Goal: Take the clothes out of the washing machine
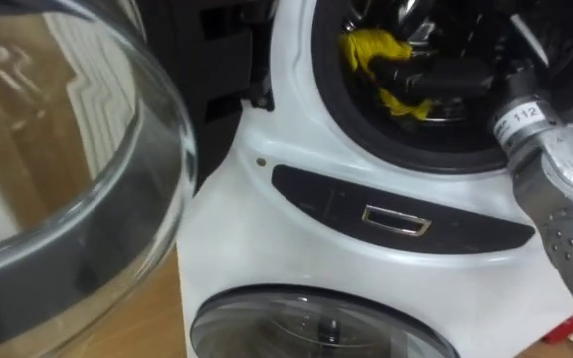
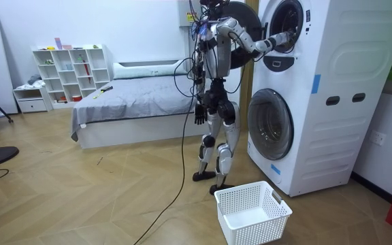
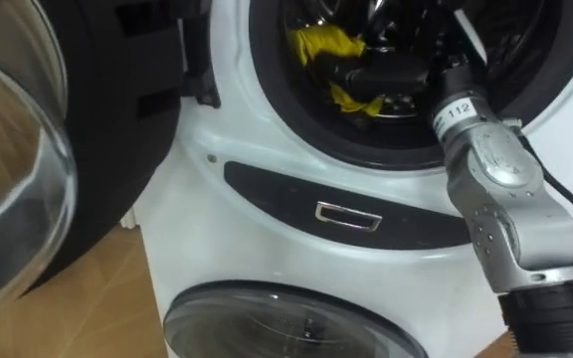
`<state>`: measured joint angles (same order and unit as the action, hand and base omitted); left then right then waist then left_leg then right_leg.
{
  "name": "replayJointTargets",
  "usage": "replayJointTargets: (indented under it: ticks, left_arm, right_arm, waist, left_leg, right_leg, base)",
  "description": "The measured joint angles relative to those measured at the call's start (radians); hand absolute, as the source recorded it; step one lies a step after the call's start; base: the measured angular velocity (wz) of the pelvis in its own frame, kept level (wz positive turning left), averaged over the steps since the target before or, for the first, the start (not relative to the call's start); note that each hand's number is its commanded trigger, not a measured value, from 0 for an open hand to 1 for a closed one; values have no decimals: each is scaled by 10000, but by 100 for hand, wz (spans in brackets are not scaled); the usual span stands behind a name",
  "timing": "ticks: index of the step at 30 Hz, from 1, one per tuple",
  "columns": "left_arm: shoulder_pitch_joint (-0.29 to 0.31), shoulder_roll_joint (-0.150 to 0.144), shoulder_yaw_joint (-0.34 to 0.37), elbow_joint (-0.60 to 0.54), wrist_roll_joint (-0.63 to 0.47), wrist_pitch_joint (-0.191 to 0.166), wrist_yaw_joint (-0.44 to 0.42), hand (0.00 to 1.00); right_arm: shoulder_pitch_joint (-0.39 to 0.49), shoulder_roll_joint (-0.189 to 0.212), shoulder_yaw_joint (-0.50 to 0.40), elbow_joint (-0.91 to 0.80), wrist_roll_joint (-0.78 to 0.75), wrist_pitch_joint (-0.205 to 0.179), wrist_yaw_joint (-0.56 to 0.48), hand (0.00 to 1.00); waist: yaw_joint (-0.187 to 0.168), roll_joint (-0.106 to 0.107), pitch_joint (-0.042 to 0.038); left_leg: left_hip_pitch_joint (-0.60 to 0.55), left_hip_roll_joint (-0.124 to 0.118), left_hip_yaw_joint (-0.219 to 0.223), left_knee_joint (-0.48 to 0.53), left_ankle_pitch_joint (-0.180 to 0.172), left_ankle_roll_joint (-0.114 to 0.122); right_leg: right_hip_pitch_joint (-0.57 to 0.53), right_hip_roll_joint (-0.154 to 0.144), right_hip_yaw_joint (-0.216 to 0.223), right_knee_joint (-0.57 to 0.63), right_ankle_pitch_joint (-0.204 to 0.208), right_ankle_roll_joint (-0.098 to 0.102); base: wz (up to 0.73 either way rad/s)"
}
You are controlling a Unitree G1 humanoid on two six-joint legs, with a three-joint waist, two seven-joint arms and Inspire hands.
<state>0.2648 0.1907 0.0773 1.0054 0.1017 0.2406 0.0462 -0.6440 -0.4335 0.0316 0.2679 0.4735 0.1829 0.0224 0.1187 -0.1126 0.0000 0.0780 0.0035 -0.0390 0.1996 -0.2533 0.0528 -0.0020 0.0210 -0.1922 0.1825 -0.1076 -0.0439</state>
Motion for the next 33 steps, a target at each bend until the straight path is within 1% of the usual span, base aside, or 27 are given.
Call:
replayJointTargets:
  ticks: [2, 3, 4, 5, 6, 7, 10, 11, 14, 17, 18, 19, 20, 25, 28, 30, 32, 33]
  left_arm:
    - [6, 6, 12, -29, 41, 19, -24, 0]
    - [3, 8, 96, -36, 224, 82, -76, 0]
    - [-3, 5, 211, -54, 340, 168, -118, 0]
    - [5, 16, 239, -57, 397, 201, -148, 0]
    - [36, 28, 290, -60, 443, 237, -206, 0]
    - [54, 30, 302, -67, 455, 261, -232, 0]
    - [230, 34, 395, -287, 495, 479, -482, 0]
    - [259, 39, 397, -306, 500, 510, -518, 0]
    - [319, 54, 397, -310, 500, 667, -574, 0]
    - [309, 87, 425, -310, 487, 813, -620, 0]
    - [270, 108, 419, -310, 487, 817, -685, 0]
    - [189, 141, 409, -309, 487, 825, -791, 0]
    - [167, 156, 407, -309, 488, 835, -813, 0]
    - [-55, 295, 381, -230, 480, 966, -974, 0]
    - [-161, 309, 377, -198, 455, 1032, -976, 0]
    - [-248, 318, 366, -137, 400, 1025, -971, 0]
    - [-359, 317, 346, -122, 362, 1020, -971, 0]
    - [-426, 317, 305, -116, 309, 1019, -971, 0]
  right_arm:
    - [-343, -52, 267, 512, -156, 80, 152, 0]
    - [-438, -54, 362, 784, -374, 140, 263, 0]
    - [-462, -55, 381, 1034, -613, 183, 413, 0]
    - [-523, -55, 412, 1211, -708, 210, 483, 0]
    - [-690, -55, 450, 1591, -778, 356, 589, 0]
    - [-756, -55, 465, 1765, -787, 402, 623, 0]
    - [-1248, -61, 510, 2543, -799, 813, 847, 0]
    - [-1326, -64, 532, 2678, -828, 821, 897, 0]
    - [-1485, -112, 557, 2924, -948, 1010, 1131, 0]
    - [-1622, -127, 557, 3144, -950, 1083, 1379, 0]
    - [-1653, -162, 557, 3174, -951, 1138, 1499, 19]
    - [-1738, -163, 571, 3277, -957, 1173, 1676, 87]
    - [-1761, -164, 582, 3317, -999, 1175, 1770, 100]
    - [-1763, -270, 648, 3297, -1335, 1175, 2301, 100]
    - [-1763, -296, 685, 3291, -1661, 1160, 2486, 100]
    - [-1763, -436, 838, 3316, -2141, 1133, 2617, 100]
    - [-1764, -541, 816, 3358, -2453, 1124, 2483, 100]
    - [-1768, -723, 835, 3399, -2605, 1031, 2501, 100]
  waist:
    - [-36, -36, -15]
    - [-47, -70, -39]
    - [-35, -139, -88]
    - [-35, -170, -110]
    - [-29, -225, -149]
    - [-27, -247, -152]
    - [-19, -346, -144]
    - [-22, -344, -143]
    - [-45, -337, -139]
    - [-111, -327, -133]
    - [-109, -314, -125]
    - [-131, -303, -116]
    - [-134, -300, -115]
    - [-97, -274, -109]
    - [-48, -265, -107]
    - [34, -257, -101]
    - [184, -247, -93]
    - [257, -231, -80]
  left_leg:
    - [-19, -15, -30, 31, 1, 1]
    - [-24, -18, -37, 56, 1, 0]
    - [-23, -26, -51, 74, 4, -4]
    - [-23, -31, -64, 82, 9, -7]
    - [-26, -41, -74, 119, 11, -6]
    - [-32, -49, -83, 151, 10, -6]
    - [-87, -156, -165, 228, 13, 6]
    - [-93, -156, -167, 236, 17, 12]
    - [-135, -179, -206, 286, 35, 31]
    - [-203, -198, -290, 402, 37, 33]
    - [-212, -204, -302, 417, 39, 35]
    - [-212, -206, -304, 422, 46, 36]
    - [-213, -206, -305, 422, 50, 34]
    - [-221, -205, -328, 407, 79, 15]
    - [-199, -195, -307, 379, 95, 9]
    - [-155, -179, -321, 368, 104, 13]
    - [-142, -165, -324, 339, 104, 13]
    - [-138, -163, -353, 313, 104, 12]
  right_leg:
    - [2, -13, -50, 13, -2, 4]
    - [12, -8, -64, 13, -3, 4]
    - [27, -11, -89, 14, -2, 4]
    - [36, -10, -104, 16, -2, 4]
    - [51, -14, -114, 20, -2, 4]
    - [65, -19, -120, 22, -2, 4]
    - [44, -77, -125, 29, -8, 17]
    - [40, -90, -136, 29, -8, 18]
    - [38, -136, -209, 31, 2, 35]
    - [65, -161, -297, 16, 6, 41]
    - [64, -166, -308, 21, 7, 43]
    - [62, -168, -307, 29, 8, 44]
    - [61, -169, -313, 29, 10, 45]
    - [56, -164, -341, 24, 15, 37]
    - [55, -153, -321, 30, 19, 31]
    - [114, -149, -347, 35, 19, 30]
    - [119, -139, -356, 31, 19, 29]
    - [118, -136, -378, 29, 19, 29]
  base:
    - [2]
    - [4]
    - [4]
    - [4]
    - [4]
    - [4]
    - [0]
    - [0]
    - [5]
    - [8]
    - [4]
    - [0]
    - [0]
    - [0]
    - [0]
    - [6]
    - [4]
    - [10]
